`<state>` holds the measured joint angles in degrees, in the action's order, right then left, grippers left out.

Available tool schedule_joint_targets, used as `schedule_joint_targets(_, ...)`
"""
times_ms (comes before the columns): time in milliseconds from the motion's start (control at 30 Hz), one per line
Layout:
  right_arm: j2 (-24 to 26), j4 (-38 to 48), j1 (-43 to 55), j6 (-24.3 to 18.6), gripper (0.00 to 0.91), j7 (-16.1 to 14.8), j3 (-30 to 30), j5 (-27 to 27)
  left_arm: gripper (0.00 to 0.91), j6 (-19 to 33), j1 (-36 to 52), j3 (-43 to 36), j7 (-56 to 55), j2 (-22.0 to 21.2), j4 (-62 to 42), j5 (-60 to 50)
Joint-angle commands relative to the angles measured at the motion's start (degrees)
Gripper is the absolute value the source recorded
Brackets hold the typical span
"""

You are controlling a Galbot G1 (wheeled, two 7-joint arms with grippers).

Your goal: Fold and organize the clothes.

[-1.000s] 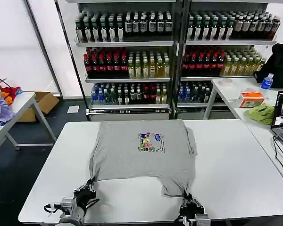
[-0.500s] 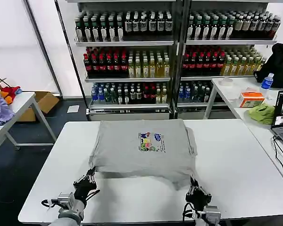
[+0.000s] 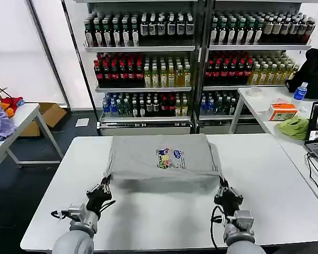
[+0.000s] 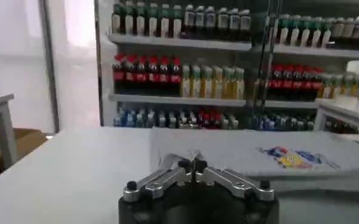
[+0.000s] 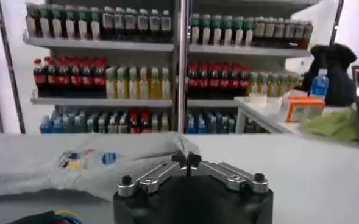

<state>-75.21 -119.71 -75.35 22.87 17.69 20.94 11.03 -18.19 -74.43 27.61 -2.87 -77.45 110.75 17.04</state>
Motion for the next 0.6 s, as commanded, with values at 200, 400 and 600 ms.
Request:
schedule_joint_targets(200,0.52,13.46,15.52,1.66,0.000,-0.95,-3.65,1.58,0.010,0.78,14.29,-2.38,-0.37,1.12,-15.02,2.89)
schedule_joint_targets(400,0.57,18.79,22.13,1.87,0.000,-1.58,-5.24,1.55,0.010,0.58,17.83,-3.18,-0.37,1.48,-19.00,3.38)
schedule_joint_targets(600,-0.30,24.87,26.79,2.48,0.000,-1.90,-6.50,1.13,0.010,0.23,20.76,-4.72,-0.45,1.60,-22.84,3.35)
